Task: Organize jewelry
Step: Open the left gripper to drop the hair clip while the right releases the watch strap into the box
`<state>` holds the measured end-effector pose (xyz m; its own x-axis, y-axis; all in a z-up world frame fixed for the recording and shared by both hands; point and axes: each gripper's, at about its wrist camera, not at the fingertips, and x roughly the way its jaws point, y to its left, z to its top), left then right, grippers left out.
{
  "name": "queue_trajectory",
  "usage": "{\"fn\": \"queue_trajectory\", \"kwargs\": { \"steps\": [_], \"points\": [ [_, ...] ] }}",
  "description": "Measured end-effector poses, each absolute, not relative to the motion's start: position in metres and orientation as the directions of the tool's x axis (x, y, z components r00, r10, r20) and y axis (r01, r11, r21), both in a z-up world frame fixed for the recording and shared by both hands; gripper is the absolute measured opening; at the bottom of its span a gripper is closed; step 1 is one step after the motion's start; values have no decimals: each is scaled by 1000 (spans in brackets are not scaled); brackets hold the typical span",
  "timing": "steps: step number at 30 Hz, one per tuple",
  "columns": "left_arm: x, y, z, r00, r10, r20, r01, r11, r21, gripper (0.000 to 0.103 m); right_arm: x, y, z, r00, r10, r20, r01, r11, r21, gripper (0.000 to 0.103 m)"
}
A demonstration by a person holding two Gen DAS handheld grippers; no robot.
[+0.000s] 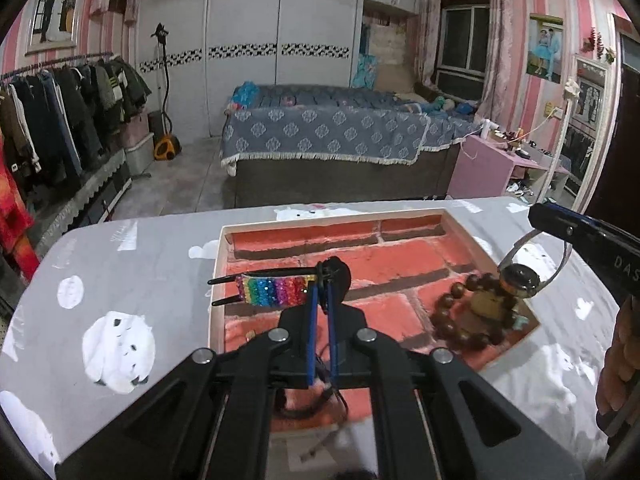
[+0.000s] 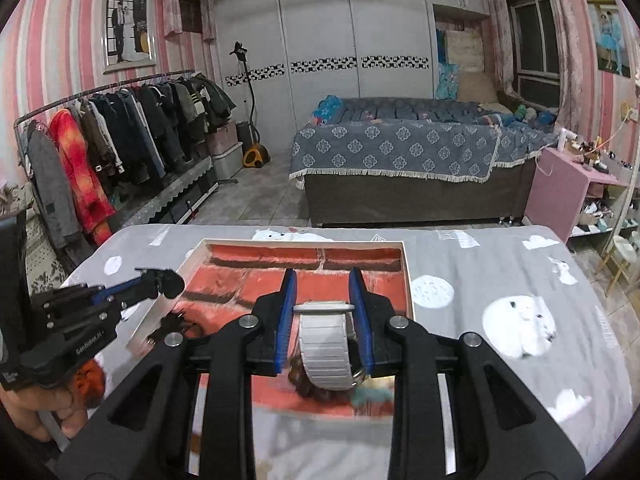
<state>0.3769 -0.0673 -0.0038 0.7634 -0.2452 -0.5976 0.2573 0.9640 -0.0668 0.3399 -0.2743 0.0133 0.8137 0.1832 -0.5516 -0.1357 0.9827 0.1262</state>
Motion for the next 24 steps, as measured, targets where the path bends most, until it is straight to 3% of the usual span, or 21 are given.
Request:
{"fn": "queue_trajectory", "kwargs": {
  "steps": [15, 22, 24],
  "points": [
    [450, -67, -70, 675, -204, -709, 206, 975, -85, 5, 422, -293, -48, 772, 121, -624, -45, 990, 135, 28],
    [453, -66, -76, 675, -210, -707, 201, 975, -98, 7, 430, -296, -67, 746, 108, -657, -38, 992, 121, 29],
    [454, -67, -77, 675, -213, -707, 203, 974, -100, 14, 432, -294, -70, 742, 106, -662, -40, 993, 115, 30]
  ]
}}
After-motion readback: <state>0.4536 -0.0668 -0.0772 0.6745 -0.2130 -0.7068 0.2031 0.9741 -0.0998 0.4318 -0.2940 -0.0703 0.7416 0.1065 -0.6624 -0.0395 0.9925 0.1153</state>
